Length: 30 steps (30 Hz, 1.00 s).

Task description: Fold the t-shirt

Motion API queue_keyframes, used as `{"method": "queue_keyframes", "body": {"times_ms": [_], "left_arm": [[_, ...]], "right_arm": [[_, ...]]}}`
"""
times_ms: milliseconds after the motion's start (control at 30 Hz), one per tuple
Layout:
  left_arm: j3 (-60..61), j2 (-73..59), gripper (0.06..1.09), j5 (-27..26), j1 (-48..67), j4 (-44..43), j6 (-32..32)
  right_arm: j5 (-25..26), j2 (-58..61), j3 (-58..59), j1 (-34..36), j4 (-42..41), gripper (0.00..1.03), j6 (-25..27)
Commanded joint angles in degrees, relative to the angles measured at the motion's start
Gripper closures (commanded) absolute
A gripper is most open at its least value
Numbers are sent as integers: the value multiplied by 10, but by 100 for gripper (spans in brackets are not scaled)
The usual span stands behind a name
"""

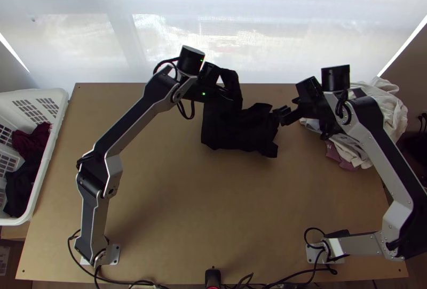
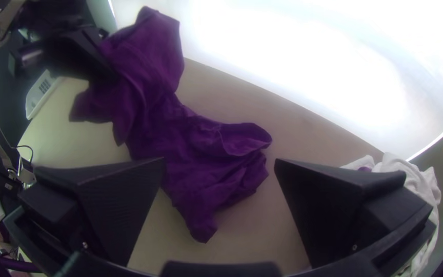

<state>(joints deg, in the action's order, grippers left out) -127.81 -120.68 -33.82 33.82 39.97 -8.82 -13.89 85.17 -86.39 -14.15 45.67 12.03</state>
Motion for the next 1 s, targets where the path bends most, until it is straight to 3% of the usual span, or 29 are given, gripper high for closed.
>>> {"method": "queue_keyframes", "body": {"times_ms": [0, 333, 967], "left_arm": [[1, -36, 105, 19, 41, -54, -4], [-2, -92, 105, 57, 76, -119, -9], [-37, -174, 105, 82, 104, -206, -37]], "right_arm": [[10, -33, 34, 14, 6, 5, 7], [10, -47, 49, 14, 14, 5, 8], [10, -62, 73, 22, 18, 5, 7]]}}
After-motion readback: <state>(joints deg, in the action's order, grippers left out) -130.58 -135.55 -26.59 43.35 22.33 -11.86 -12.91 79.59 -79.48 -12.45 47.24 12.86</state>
